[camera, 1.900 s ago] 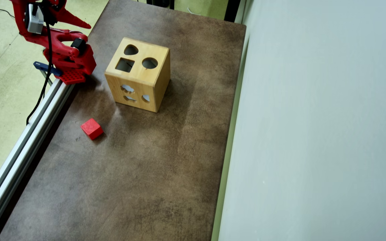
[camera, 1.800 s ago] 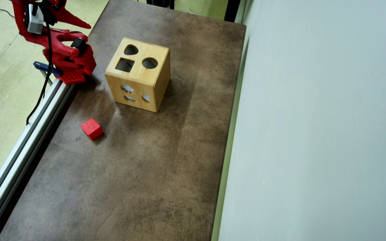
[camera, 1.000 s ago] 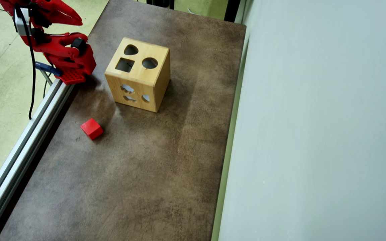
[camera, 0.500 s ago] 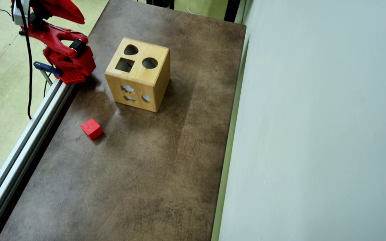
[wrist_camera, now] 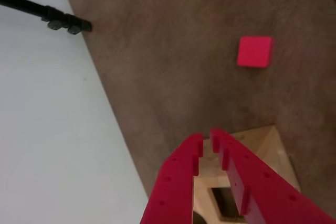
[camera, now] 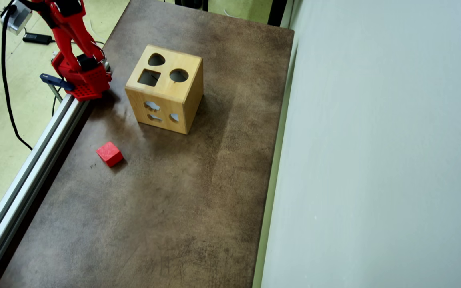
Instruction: Pick and place the red cube on the square hole
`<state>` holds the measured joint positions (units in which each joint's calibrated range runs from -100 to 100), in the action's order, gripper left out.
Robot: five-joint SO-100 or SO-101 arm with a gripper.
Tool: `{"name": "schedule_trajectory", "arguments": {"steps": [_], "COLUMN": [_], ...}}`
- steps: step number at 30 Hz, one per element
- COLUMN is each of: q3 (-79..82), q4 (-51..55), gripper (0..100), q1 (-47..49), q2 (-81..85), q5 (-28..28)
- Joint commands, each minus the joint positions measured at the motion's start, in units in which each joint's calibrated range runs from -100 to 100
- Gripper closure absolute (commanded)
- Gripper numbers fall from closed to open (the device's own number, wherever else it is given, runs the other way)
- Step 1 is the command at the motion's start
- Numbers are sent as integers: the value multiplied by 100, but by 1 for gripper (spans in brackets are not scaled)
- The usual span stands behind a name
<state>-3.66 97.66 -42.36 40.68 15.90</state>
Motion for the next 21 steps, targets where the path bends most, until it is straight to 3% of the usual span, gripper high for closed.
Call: {"name": "schedule_trajectory", "arguments": {"steps": [1, 7, 21], "q3": [-90, -90, -99], "q4": [9, 9, 9], "gripper": [97, 97, 97], "q1": [-541, -1105, -1105], "q2": [-590, -1253, -3138], "q5": [586, 1001, 1011]}}
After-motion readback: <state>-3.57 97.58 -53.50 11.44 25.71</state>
